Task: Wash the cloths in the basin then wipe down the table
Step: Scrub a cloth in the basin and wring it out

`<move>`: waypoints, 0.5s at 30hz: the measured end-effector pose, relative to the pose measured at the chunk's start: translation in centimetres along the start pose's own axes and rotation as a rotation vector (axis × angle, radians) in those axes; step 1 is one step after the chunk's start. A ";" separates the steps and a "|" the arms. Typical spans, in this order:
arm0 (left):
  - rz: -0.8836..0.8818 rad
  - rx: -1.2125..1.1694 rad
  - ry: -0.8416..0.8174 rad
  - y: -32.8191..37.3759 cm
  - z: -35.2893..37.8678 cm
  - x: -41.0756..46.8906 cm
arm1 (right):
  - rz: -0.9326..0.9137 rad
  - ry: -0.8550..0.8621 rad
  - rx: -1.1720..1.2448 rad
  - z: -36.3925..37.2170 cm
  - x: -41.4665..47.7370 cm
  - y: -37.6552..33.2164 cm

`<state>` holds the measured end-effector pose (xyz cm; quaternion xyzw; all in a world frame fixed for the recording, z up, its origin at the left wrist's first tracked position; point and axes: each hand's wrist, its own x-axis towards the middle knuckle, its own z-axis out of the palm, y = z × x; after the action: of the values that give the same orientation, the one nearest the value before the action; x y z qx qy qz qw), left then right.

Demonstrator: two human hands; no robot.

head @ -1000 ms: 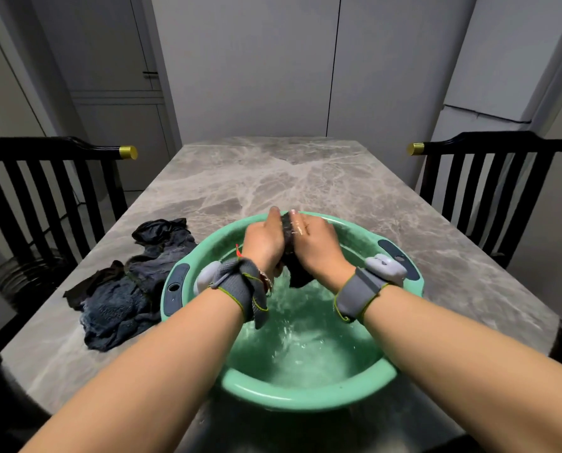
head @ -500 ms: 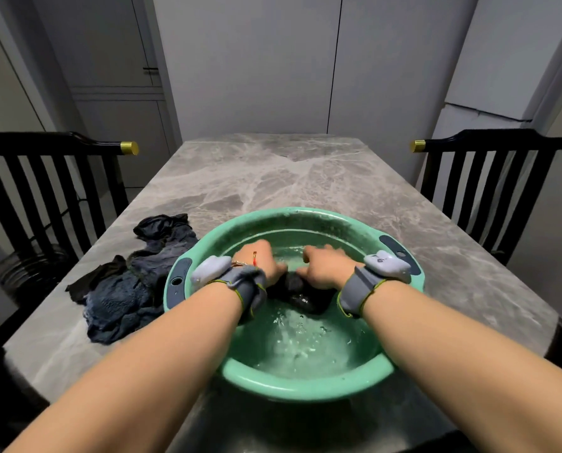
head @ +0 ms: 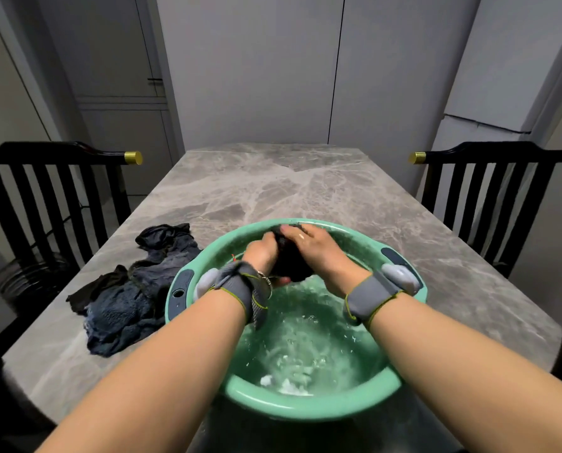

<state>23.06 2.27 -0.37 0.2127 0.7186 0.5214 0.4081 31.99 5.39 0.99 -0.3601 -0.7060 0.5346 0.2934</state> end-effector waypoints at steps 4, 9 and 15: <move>0.124 -0.068 0.017 0.7 0.1 -1.1 | -0.304 0.137 -0.256 1.0 -0.4 0.0; 0.216 -0.033 -0.035 0.8 1.0 -2.4 | -0.184 0.222 -0.398 -0.9 0.6 0.6; 0.224 -0.223 -0.080 0.1 -0.2 -1.5 | -0.358 0.178 -0.512 0.7 -1.8 -0.5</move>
<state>23.70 1.12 0.31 0.2654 0.6112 0.6314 0.3967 32.35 3.40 1.23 -0.3378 -0.8413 0.2459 0.3430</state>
